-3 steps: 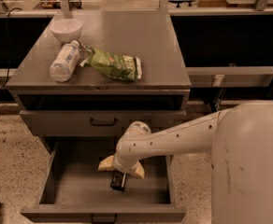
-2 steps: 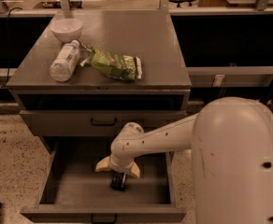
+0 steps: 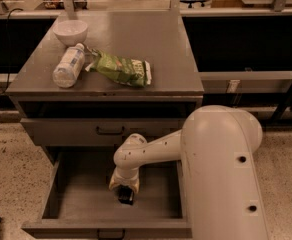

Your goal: Pick rxbar chocolate from middle drawer and place on counter

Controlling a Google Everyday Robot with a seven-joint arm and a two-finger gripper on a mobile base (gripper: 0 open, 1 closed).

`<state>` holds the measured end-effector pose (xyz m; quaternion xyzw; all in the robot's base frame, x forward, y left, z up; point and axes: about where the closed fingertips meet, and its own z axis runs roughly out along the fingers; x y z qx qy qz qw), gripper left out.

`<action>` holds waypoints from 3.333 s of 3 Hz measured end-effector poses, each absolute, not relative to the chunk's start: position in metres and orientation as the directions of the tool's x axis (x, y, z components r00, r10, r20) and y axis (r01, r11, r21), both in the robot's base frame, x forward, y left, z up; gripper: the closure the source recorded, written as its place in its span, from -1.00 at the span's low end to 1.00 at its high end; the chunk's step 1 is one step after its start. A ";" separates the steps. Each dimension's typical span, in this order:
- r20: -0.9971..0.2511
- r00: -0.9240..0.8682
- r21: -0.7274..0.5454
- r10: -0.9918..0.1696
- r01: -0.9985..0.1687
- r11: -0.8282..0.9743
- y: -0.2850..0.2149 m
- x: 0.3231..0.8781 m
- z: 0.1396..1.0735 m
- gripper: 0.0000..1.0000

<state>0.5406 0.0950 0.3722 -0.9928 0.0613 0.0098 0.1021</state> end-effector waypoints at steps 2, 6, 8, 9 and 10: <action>-0.063 0.992 -0.175 -0.113 -0.122 -0.977 0.099 0.538 0.354 -0.16; -0.033 0.989 -0.274 -0.144 -0.147 -0.950 0.094 0.535 0.379 1.00; 0.152 0.965 -0.542 -0.216 -0.102 -0.834 0.049 0.505 0.509 1.00; 0.209 0.951 -0.575 -0.226 -0.068 -0.815 0.028 0.506 0.564 1.00; 0.167 0.948 -0.650 -0.269 -0.099 -0.753 0.009 0.513 0.617 1.00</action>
Offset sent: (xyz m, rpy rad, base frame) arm -0.0033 0.0101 -0.0311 -0.0424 0.0548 0.0281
